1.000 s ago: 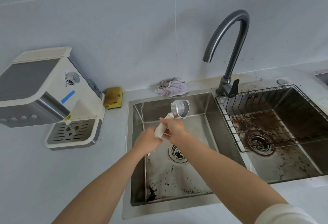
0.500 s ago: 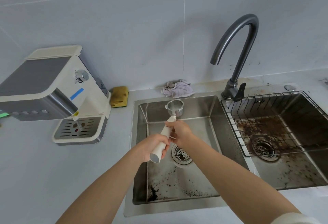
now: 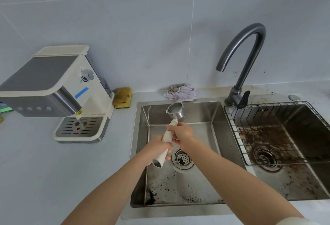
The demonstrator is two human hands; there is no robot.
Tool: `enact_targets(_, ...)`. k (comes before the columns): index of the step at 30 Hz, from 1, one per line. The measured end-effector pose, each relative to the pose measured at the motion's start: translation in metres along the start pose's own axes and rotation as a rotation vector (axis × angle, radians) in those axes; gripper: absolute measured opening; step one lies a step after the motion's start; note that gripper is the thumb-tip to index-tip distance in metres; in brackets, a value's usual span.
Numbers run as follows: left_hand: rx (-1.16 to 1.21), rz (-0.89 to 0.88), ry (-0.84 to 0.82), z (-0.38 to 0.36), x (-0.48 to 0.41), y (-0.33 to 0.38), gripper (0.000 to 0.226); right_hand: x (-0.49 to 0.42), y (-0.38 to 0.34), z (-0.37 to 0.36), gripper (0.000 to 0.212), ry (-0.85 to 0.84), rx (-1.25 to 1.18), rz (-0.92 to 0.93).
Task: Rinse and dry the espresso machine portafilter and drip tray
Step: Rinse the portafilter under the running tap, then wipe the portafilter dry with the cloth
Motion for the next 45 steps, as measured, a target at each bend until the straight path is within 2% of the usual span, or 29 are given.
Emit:
enact_targets(7,-0.062,0.007,0.150,0.008,-0.018,0.004,0.016,-0.013,-0.012,-0.005,0.035,0.050,0.179,0.130)
enact_targets(10,0.018,0.020,0.178,0.011,-0.027,0.005,0.011,-0.021,-0.021,-0.010,0.040,0.015,0.287,0.202)
enact_targets(14,0.084,0.007,0.212,0.022,-0.041,0.004,0.017,-0.035,-0.038,-0.021,0.028,-0.083,0.392,0.272)
enact_targets(20,0.156,0.058,0.168,0.032,-0.062,-0.005,0.010,-0.091,-0.095,-0.005,0.040,0.037,0.752,0.476)
enact_targets(24,0.165,0.064,0.174,0.041,-0.075,-0.006,0.011,-0.133,-0.129,-0.011,0.051,0.059,1.101,0.656)
enact_targets(33,0.246,0.064,0.182,0.053,-0.098,-0.002,0.010,-0.194,-0.132,-0.033,0.060,-0.048,1.574,0.792)
enact_targets(45,0.245,0.060,0.099,0.049,-0.103,-0.002,0.013,-0.207,-0.132,-0.037,0.044,0.013,1.811,0.912)
Point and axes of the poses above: each hand's wrist, its own x-axis away from the middle knuckle, its own z-axis out of the back of the hand, y = z × x, the point moved 9 cm from there along -x, towards the middle knuckle, and after that the axes turned 7 degrees about y, right-handed, at the moved point
